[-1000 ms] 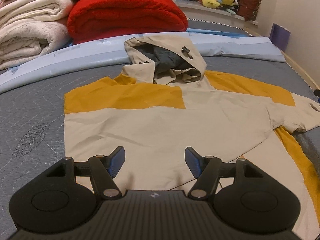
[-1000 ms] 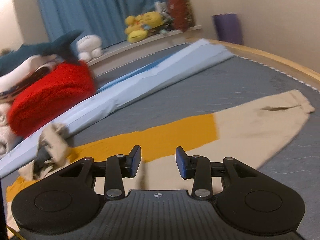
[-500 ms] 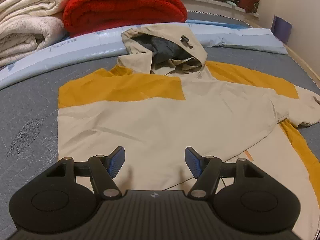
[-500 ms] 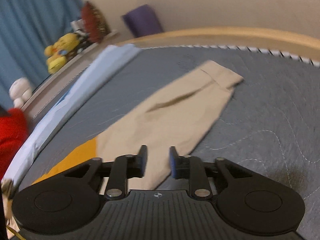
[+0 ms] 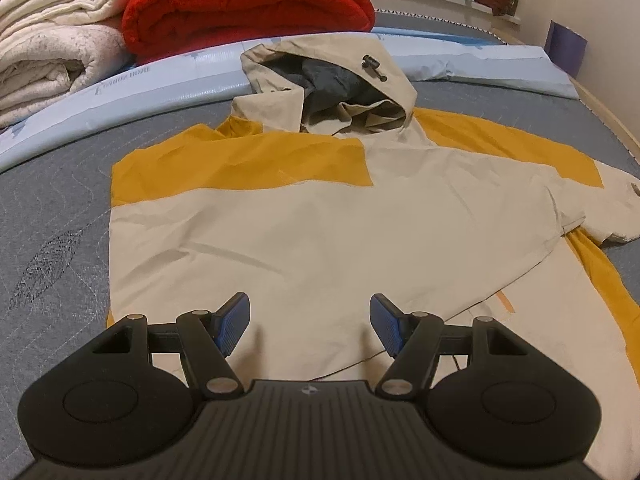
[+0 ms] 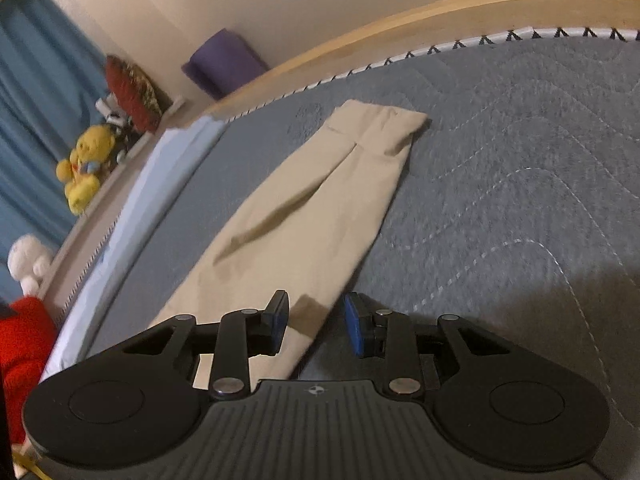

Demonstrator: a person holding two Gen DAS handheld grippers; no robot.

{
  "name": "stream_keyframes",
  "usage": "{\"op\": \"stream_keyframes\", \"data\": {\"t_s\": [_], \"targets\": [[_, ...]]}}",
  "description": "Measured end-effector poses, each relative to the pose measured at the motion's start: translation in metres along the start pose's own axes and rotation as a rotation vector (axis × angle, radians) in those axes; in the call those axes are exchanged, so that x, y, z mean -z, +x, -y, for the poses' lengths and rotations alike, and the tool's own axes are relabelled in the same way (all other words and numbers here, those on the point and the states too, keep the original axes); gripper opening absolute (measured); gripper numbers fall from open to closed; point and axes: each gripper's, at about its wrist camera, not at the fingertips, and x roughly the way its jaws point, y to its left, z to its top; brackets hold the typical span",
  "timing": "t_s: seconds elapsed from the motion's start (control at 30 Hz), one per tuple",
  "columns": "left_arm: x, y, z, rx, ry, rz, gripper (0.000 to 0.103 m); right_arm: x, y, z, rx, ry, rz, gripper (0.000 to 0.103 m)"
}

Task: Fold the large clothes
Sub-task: 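Grasp the sleeve with the right tool, fold it over the body, release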

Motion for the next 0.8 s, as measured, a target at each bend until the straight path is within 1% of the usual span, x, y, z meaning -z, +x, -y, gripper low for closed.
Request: {"op": "stream_keyframes", "data": {"t_s": [0.13, 0.27, 0.33, 0.37, 0.4, 0.43, 0.5, 0.57, 0.6, 0.63, 0.7, 0.77, 0.8], "targets": [[0.001, 0.002, -0.003, -0.007, 0.008, -0.004, 0.072, -0.006, 0.005, 0.003, -0.007, 0.051, 0.030, 0.032], [0.001, 0.001, -0.009, -0.014, 0.000, -0.004, 0.072, -0.007, 0.009, 0.001, 0.011, 0.088, 0.062, 0.031], [0.001, -0.002, -0.012, -0.015, -0.008, 0.000, 0.072, -0.004, 0.009, -0.006, 0.057, 0.053, 0.085, 0.015], [0.000, -0.003, -0.014, -0.015, -0.012, 0.001, 0.072, -0.003, 0.009, -0.008, 0.093, 0.047, 0.094, 0.005], [-0.001, -0.004, -0.016, -0.016, -0.017, 0.004, 0.072, -0.003, 0.007, -0.011, 0.115, 0.054, 0.107, 0.002], [-0.002, -0.005, -0.018, -0.017, -0.023, 0.006, 0.072, -0.003, 0.003, -0.017, 0.130, 0.057, 0.132, 0.001], [-0.004, -0.008, -0.024, -0.018, -0.046, 0.009, 0.072, -0.005, -0.010, -0.044, 0.159, -0.004, 0.198, 0.000], [-0.007, -0.012, -0.032, -0.014, -0.086, 0.013, 0.072, -0.005, -0.025, -0.088, 0.184, -0.131, 0.265, 0.000], [-0.009, -0.016, -0.037, -0.012, -0.108, 0.017, 0.072, -0.004, -0.035, -0.115, 0.184, -0.196, 0.293, 0.000], [-0.011, -0.019, -0.042, -0.012, -0.128, 0.024, 0.072, 0.001, -0.048, -0.144, 0.152, -0.258, 0.320, 0.000], [-0.015, -0.027, -0.053, -0.018, -0.160, 0.042, 0.072, 0.020, -0.078, -0.203, 0.033, -0.395, 0.357, 0.000], [-0.018, -0.034, -0.066, -0.028, -0.198, 0.057, 0.072, 0.056, -0.112, -0.259, -0.115, -0.559, 0.368, 0.000], [-0.020, -0.037, -0.073, -0.032, -0.219, 0.062, 0.072, 0.080, -0.131, -0.287, -0.202, -0.649, 0.357, 0.000]]}}
